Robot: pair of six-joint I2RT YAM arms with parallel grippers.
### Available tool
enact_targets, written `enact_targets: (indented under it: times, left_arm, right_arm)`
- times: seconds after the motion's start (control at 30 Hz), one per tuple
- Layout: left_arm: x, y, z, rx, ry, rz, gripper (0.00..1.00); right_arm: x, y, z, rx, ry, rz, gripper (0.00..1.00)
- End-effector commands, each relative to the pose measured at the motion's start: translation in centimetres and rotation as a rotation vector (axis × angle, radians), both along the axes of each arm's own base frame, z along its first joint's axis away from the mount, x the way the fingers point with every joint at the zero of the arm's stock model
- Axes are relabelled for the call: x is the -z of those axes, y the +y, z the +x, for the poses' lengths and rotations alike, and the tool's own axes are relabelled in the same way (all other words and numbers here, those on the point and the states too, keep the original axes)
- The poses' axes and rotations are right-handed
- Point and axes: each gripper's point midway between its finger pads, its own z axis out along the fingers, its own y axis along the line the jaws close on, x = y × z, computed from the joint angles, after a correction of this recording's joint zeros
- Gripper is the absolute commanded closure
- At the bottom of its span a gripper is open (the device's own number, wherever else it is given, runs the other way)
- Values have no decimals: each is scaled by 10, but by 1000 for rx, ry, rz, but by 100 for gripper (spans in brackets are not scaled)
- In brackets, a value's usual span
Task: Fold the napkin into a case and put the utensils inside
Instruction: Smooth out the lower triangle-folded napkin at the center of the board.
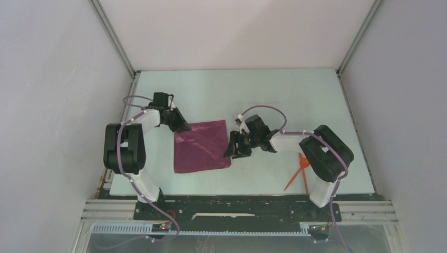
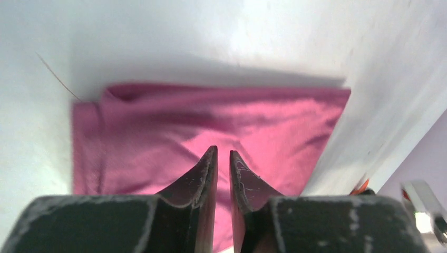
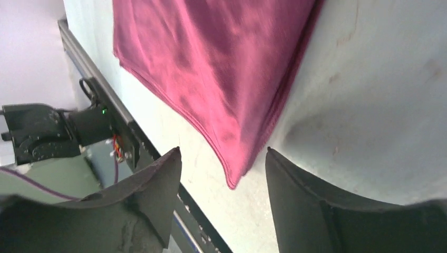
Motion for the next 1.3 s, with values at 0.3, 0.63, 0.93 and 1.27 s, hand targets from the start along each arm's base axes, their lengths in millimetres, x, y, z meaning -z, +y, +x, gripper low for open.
enact_targets:
  times: [0.3, 0.63, 0.93, 1.27]
  left_arm:
    - [13, 55, 56, -193, -33, -62, 78]
    - [28, 69, 56, -210, -2, -72, 71]
    - [-24, 57, 59, -159, -99, -128, 52]
    - [-11, 56, 50, -159, -69, -137, 49]
  right_arm:
    - [-75, 59, 126, 54, -181, 188, 12]
    - [-37, 84, 177, 118, -92, 274, 11]
    - [-58, 83, 174, 92, -118, 272, 10]
    - [-60, 80, 180, 99, -108, 284, 7]
